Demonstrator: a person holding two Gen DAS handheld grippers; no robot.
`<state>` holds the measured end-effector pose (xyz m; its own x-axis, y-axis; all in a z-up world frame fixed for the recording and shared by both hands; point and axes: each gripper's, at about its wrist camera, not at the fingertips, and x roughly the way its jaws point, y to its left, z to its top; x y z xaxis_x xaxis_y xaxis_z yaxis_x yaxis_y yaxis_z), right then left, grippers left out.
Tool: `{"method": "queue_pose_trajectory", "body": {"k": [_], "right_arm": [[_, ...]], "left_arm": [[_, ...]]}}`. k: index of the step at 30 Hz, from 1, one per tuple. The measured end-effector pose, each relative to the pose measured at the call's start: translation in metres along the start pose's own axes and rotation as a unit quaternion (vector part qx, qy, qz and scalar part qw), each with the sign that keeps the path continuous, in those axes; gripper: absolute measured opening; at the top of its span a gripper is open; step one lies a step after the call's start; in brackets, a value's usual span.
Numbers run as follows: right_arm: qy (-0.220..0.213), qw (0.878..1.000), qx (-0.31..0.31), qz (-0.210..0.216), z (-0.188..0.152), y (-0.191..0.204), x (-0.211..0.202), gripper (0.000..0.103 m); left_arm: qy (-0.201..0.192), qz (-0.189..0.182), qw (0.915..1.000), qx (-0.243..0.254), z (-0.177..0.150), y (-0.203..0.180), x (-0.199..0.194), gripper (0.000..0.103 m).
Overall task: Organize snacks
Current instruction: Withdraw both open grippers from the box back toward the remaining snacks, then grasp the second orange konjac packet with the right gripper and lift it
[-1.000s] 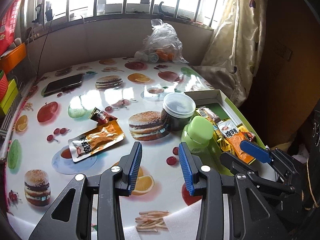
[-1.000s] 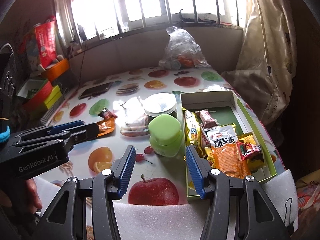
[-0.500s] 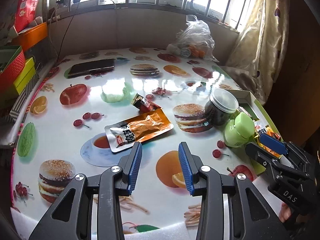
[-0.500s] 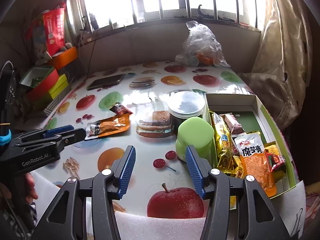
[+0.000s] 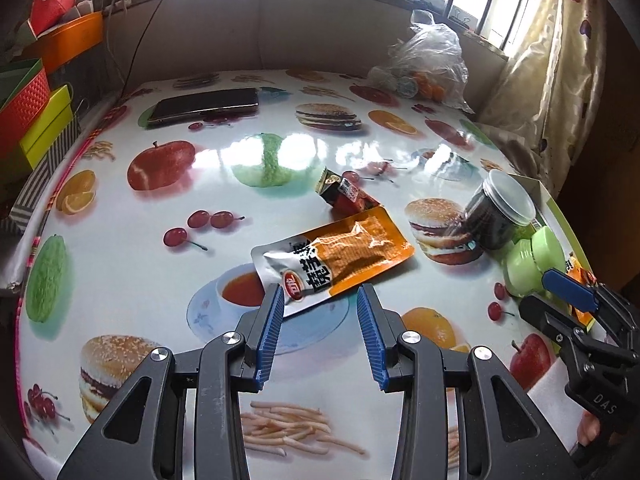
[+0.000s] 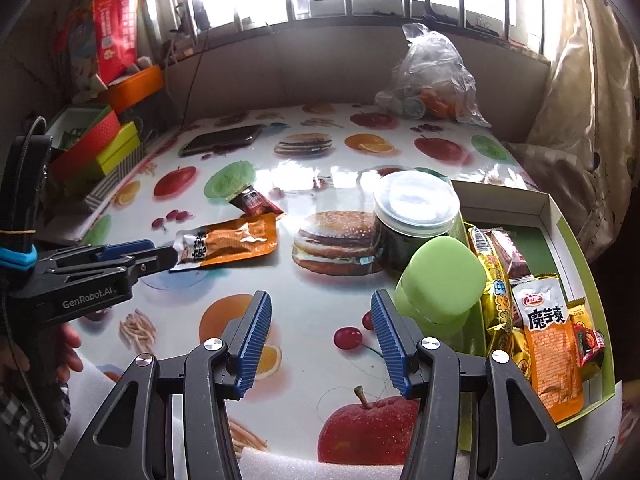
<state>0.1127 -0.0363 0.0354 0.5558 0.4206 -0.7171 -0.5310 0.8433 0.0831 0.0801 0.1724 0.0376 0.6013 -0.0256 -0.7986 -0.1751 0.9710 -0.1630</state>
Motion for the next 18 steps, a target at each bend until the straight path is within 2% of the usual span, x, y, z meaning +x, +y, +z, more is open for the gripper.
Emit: {"method": "queue_pose_trajectory", "body": {"k": [5, 18], "right_arm": [[0.009, 1.0, -0.008, -0.003, 0.004, 0.006, 0.013, 0.051], [0.02, 1.0, 0.002, -0.019, 0.013, 0.007, 0.028, 0.052]], "left_arm": [[0.021, 0.005, 0.9997, -0.01, 0.003, 0.009, 0.02, 0.039], [0.037, -0.059, 0.9975, 0.015, -0.004, -0.012, 0.028, 0.039]]}}
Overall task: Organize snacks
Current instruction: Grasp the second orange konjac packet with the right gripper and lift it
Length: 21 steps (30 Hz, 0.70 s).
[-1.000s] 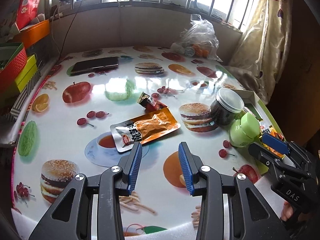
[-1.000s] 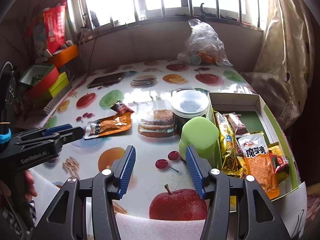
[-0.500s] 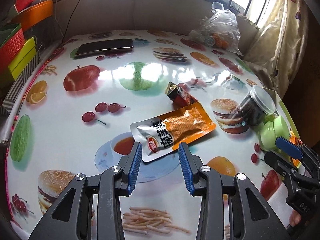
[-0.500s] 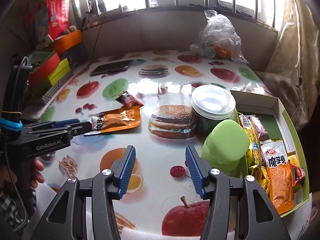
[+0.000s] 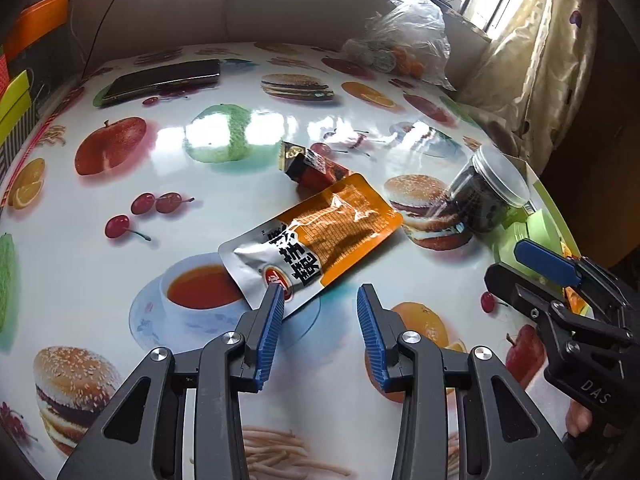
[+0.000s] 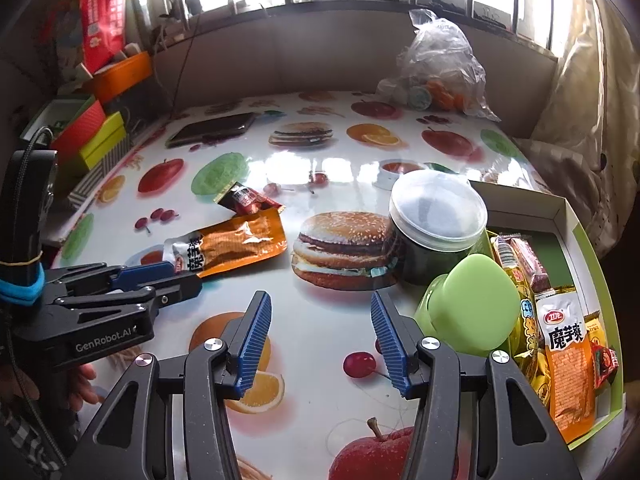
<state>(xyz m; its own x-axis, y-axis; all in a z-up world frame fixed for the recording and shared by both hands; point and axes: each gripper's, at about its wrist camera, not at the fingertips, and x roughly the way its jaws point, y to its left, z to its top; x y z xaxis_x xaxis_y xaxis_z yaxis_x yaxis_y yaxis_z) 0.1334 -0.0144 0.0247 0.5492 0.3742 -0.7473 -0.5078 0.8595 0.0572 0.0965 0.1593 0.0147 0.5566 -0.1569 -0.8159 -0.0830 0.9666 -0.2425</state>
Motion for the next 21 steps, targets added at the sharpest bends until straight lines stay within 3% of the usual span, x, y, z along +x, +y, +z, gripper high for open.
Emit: {"method": "queue_pose_trajectory", "body": {"k": [8, 16, 21], "right_arm": [[0.008, 1.0, 0.012, -0.01, 0.004, 0.001, 0.006, 0.052], [0.012, 1.0, 0.006, 0.015, 0.022, 0.024, 0.026, 0.052], [0.012, 0.999, -0.03, 0.019, 0.038, 0.057, 0.05, 0.052]], "left_arm": [[0.009, -0.038, 0.9989, 0.025, -0.012, -0.016, -0.004, 0.04], [-0.021, 0.0, 0.9995, -0.025, -0.018, 0.023, -0.031, 0.04], [-0.033, 0.016, 0.9978, -0.055, -0.021, 0.046, -0.043, 0.04]]}}
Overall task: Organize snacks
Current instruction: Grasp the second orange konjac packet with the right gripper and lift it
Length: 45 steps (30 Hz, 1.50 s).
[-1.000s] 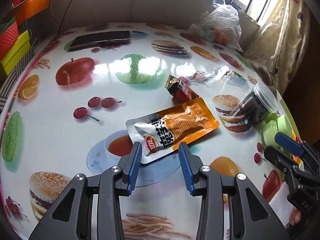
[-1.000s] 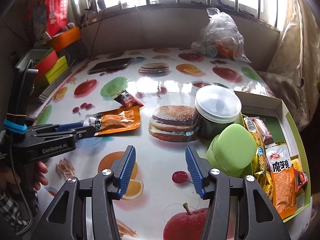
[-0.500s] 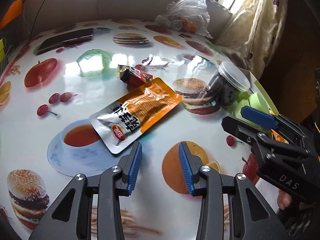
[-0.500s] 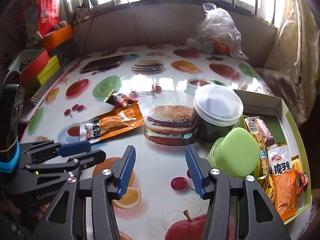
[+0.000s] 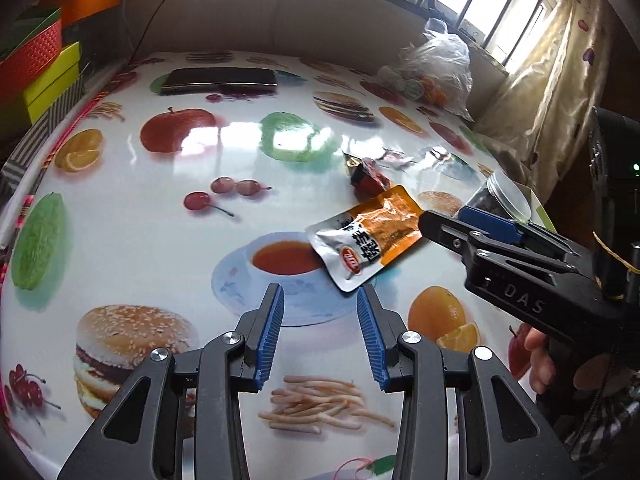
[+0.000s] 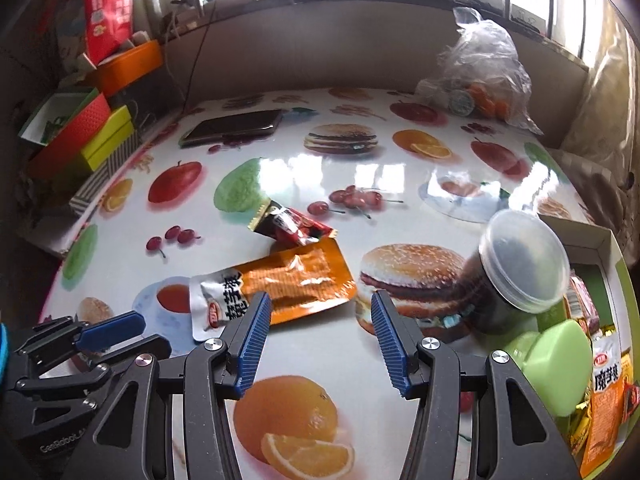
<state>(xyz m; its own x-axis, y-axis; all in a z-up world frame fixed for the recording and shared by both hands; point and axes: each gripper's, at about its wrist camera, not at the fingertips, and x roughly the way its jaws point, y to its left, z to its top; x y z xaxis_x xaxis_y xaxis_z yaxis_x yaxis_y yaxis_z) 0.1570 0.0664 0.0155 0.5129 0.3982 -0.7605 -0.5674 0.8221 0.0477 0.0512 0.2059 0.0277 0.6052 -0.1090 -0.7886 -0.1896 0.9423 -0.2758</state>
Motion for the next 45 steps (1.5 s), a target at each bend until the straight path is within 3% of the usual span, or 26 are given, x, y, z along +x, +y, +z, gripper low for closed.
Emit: {"method": "queue_pose_trajectory", "body": {"k": [13, 23, 31, 37, 43, 45], "right_arm": [[0.011, 0.999, -0.019, -0.025, 0.026, 0.04, 0.051, 0.051], [0.037, 0.998, -0.041, -0.017, -0.003, 0.025, 0.04, 0.052], [0.011, 1.0, 0.016, -0.01, -0.016, -0.011, 0.012, 0.052], [0.021, 0.996, 0.087, 0.011, -0.029, -0.024, -0.001, 0.06], [0.035, 0.99, 0.14, -0.005, -0.038, -0.024, -0.003, 0.06], [0.031, 0.986, 0.159, -0.03, -0.039, -0.029, -0.008, 0.06]], "left_arm": [[-0.001, 0.028, 0.9992, -0.03, -0.004, 0.028, -0.008, 0.04], [-0.001, 0.022, 0.9994, -0.026, -0.001, 0.025, -0.007, 0.04], [0.002, 0.008, 0.9998, -0.015, -0.001, 0.013, -0.002, 0.04], [0.003, 0.003, 0.9999, -0.013, 0.0, 0.009, 0.0, 0.04], [0.004, 0.007, 0.9998, -0.019, -0.004, 0.014, -0.002, 0.04], [0.005, 0.01, 0.9997, -0.023, -0.004, 0.017, -0.003, 0.04]]}}
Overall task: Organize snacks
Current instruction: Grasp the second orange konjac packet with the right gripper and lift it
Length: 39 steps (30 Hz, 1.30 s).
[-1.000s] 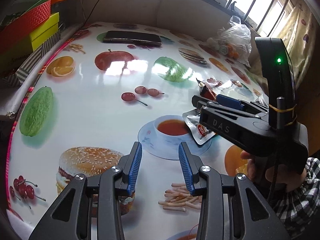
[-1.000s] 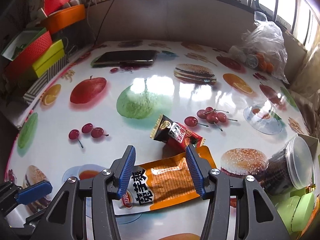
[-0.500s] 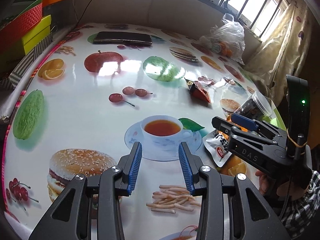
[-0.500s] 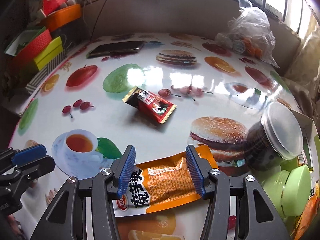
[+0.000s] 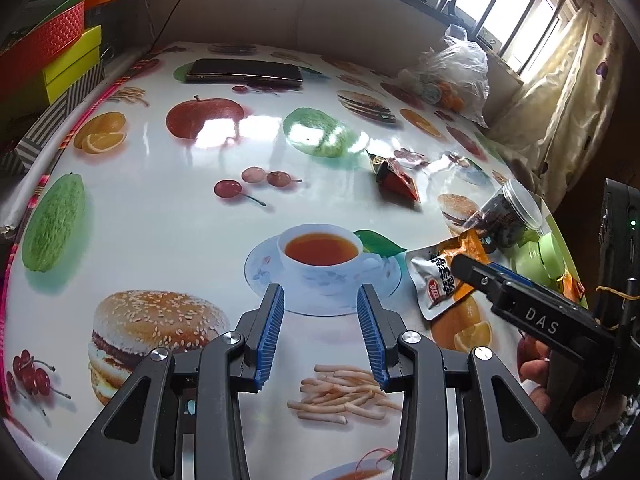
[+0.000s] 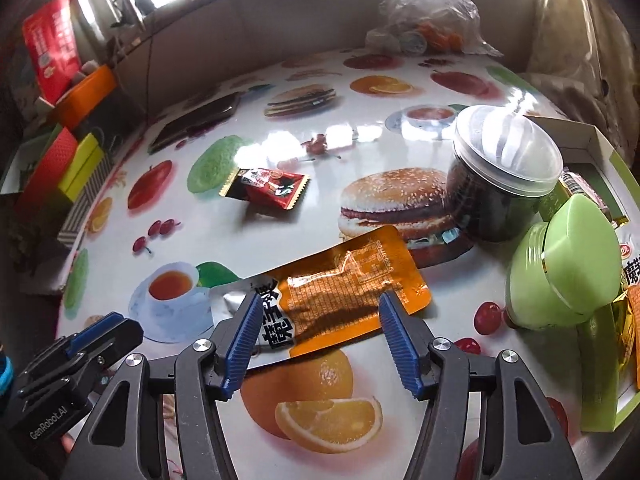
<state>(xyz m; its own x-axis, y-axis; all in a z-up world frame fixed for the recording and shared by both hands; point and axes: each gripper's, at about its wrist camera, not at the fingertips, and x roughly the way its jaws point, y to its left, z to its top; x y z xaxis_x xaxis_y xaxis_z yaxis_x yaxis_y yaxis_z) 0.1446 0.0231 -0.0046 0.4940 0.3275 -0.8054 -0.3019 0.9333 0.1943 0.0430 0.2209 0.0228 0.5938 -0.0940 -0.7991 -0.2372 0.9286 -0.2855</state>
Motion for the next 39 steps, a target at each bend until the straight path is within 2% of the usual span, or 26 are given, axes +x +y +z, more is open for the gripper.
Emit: {"method": "queue_pose_trajectory", "body": {"k": [2, 5, 9, 12, 16, 23, 28, 33, 35, 37, 39], "right_arm": [[-0.009, 1.0, 0.013, 0.006, 0.001, -0.007, -0.005, 0.06], [0.017, 0.999, -0.023, 0.032, 0.004, -0.006, 0.003, 0.06], [0.023, 0.999, -0.006, 0.024, -0.003, -0.011, 0.0, 0.06], [0.013, 1.0, 0.012, -0.005, -0.006, -0.018, -0.007, 0.06], [0.014, 1.0, 0.02, 0.0, -0.002, -0.025, -0.001, 0.06], [0.021, 0.998, 0.029, 0.044, 0.024, -0.02, 0.018, 0.06], [0.023, 0.998, -0.03, 0.059, 0.037, 0.004, 0.033, 0.06], [0.029, 0.989, -0.102, 0.107, 0.031, 0.026, 0.036, 0.061], [0.024, 0.993, -0.082, 0.075, 0.025, 0.022, 0.03, 0.061], [0.027, 0.996, -0.035, 0.075, 0.021, 0.012, 0.024, 0.061], [0.03, 0.996, -0.015, 0.087, 0.017, 0.011, 0.018, 0.061]], "left_arm": [[-0.001, 0.0, 1.0, -0.002, -0.001, 0.002, -0.001, 0.04], [0.001, 0.003, 1.0, -0.003, 0.0, 0.003, 0.001, 0.04], [-0.001, -0.003, 1.0, -0.001, 0.001, 0.001, 0.001, 0.04], [0.001, -0.001, 1.0, 0.001, 0.001, 0.001, 0.002, 0.04], [0.002, 0.002, 1.0, -0.001, 0.002, 0.0, 0.004, 0.04], [0.003, 0.003, 1.0, 0.001, 0.003, -0.002, 0.006, 0.04], [0.005, 0.005, 1.0, 0.001, 0.004, -0.001, 0.007, 0.04], [0.005, 0.002, 1.0, -0.001, 0.004, -0.002, 0.007, 0.04], [0.003, 0.002, 1.0, 0.001, 0.004, 0.0, 0.005, 0.04], [0.001, 0.004, 1.0, -0.002, 0.004, 0.003, 0.002, 0.04], [-0.002, 0.007, 1.0, -0.006, 0.003, 0.008, -0.001, 0.04]]}}
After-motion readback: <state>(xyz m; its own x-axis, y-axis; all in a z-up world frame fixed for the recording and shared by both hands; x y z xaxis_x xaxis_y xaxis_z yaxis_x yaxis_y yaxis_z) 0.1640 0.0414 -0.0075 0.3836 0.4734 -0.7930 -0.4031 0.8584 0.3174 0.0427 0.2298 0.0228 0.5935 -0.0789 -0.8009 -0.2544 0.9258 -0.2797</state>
